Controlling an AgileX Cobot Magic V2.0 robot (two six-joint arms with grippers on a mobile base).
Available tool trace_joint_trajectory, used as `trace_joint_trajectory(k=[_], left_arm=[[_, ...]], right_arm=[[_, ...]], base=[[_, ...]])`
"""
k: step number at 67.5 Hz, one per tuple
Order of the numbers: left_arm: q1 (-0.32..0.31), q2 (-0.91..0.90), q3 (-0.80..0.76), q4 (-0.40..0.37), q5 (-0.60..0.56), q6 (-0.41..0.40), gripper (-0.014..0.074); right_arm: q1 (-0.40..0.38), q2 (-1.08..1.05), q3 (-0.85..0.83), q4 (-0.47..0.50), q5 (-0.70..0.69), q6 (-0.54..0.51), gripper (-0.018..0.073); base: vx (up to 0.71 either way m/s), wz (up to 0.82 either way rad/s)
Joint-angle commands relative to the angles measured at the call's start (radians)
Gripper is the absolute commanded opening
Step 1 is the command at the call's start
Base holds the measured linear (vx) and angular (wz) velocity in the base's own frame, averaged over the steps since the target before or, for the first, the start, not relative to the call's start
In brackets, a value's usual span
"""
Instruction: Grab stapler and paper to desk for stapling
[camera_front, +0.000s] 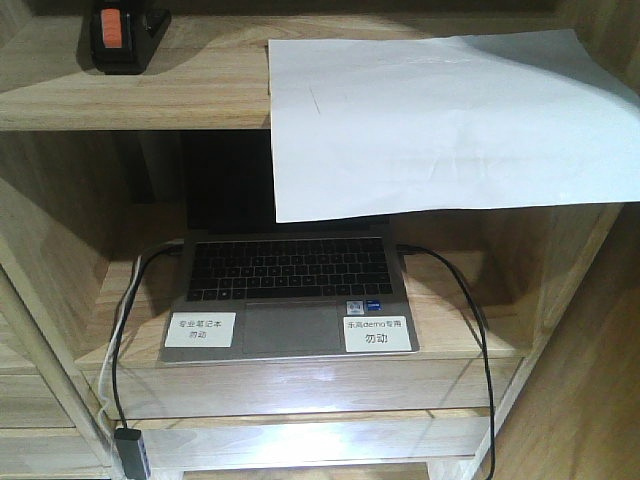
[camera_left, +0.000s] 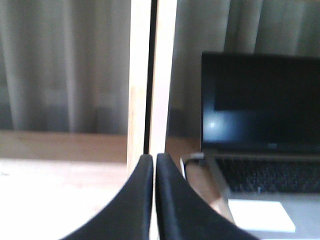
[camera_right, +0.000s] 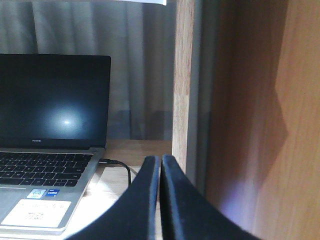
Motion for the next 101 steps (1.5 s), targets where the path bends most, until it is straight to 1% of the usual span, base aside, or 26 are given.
trace_joint_trajectory(k=[1,5,12,16,19,24,30,42,52,57,65,71,91,101], left_arm=[[0.000,-0.014,0.014,-0.002,-0.139,-0.006,-0.0006],[0.000,-0.014,0.014,-0.002,-0.206,-0.006,-0.0006],[0.000,-0.014,0.009,-0.002,-0.364,-0.006,-0.0006],[0.000,-0.014,-0.005,-0.002,-0.419,-0.006,-0.0006],[0.000,-0.014,-0.023,-0.002,-0.443,-0.006,-0.0006],[0.000,-0.011,-0.066,-0.002,-0.443,-0.004,-0.0006],[0.000,0.013,-0.138,0.002,-0.403,-0.003,-0.0006],[0.000,0.116,-0.328,0.023,-0.198,-0.004,-0.0006],[0.000,0.229,-0.461,0.023,-0.057,-0.004,-0.0006],[0.000,0.286,-0.516,0.023,0.028,-0.004,-0.0006],[0.000,0.355,-0.576,0.023,0.130,-0.005,-0.0006],[0.000,0.379,-0.582,0.022,0.146,-0.006,-0.0006],[0.000,0.385,-0.578,0.023,0.138,-0.007,-0.0004],[0.000,0.384,-0.578,0.022,0.138,-0.007,0.0019]], right_arm=[[-0.005,-0.009,0.023,-0.010,-0.067,-0.001,-0.0009],[-0.005,-0.009,0.023,-0.010,-0.067,-0.001,-0.0009],[-0.005,-0.009,0.023,-0.010,-0.067,-0.001,-0.0009],[-0.005,-0.009,0.023,-0.010,-0.067,-0.001,-0.0009],[-0.005,-0.009,0.023,-0.010,-0.067,-0.001,-0.0009],[-0.005,-0.009,0.023,-0.010,-0.067,-0.001,-0.0009],[-0.005,-0.009,0.023,-0.010,-0.067,-0.001,-0.0009],[-0.005,-0.009,0.023,-0.010,-0.067,-0.001,-0.0009],[-0.005,-0.009,0.023,-0.010,-0.067,-0.001,-0.0009],[-0.005,-0.009,0.023,-0.010,-0.067,-0.001,-0.0009],[-0.005,-0.009,0.023,-0.010,-0.067,-0.001,-0.0009],[-0.005,-0.009,0.023,-0.010,-0.067,-0.001,-0.0009],[-0.005,-0.010,0.023,-0.010,-0.067,-0.001,-0.0009],[-0.005,-0.010,0.023,-0.010,-0.067,-0.001,-0.0009]], base=[[0.00,0.00],[0.00,0.00],[0.00,0.00],[0.00,0.00],[0.00,0.00],[0.00,0.00],[0.00,0.00],[0.00,0.00],[0.00,0.00],[0.00,0.00],[0.00,0.00],[0.00,0.00],[0.00,0.00],[0.00,0.00]])
